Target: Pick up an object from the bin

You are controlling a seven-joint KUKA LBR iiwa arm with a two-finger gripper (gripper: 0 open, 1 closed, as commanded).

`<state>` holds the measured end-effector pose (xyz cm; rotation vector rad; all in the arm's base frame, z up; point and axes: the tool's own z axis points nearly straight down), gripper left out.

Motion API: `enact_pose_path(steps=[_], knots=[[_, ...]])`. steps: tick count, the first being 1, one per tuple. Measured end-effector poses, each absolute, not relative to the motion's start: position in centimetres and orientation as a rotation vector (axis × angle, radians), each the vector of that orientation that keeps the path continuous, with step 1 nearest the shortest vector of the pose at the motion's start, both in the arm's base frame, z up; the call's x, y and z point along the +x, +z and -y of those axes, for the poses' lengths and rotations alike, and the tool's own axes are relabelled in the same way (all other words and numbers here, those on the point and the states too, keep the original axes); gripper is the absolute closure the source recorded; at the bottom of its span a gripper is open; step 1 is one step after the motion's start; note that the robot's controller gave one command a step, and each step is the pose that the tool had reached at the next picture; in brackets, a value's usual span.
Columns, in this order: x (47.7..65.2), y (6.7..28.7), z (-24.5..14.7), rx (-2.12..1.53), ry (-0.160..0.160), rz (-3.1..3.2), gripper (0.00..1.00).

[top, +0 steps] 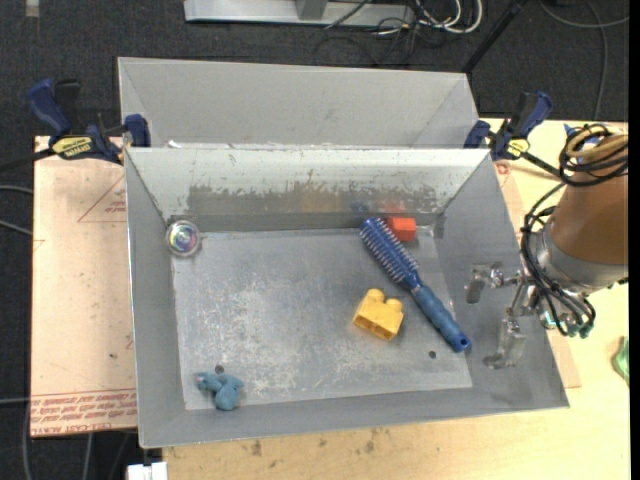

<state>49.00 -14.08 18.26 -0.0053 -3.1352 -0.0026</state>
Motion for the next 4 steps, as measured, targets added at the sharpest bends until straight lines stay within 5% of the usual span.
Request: enact_pose_path(steps=[1,2,3,4], knots=[[54.0,6.6,14.3,-0.243,-0.004,3.13,0.0],[56.0,10.1,9.7,-0.343,-0.004,3.129,0.0],[58.8,10.0,8.7,-0.472,-0.002,3.11,0.0],[58.8,6.9,9.0,-0.61,-0.001,3.083,0.0]])
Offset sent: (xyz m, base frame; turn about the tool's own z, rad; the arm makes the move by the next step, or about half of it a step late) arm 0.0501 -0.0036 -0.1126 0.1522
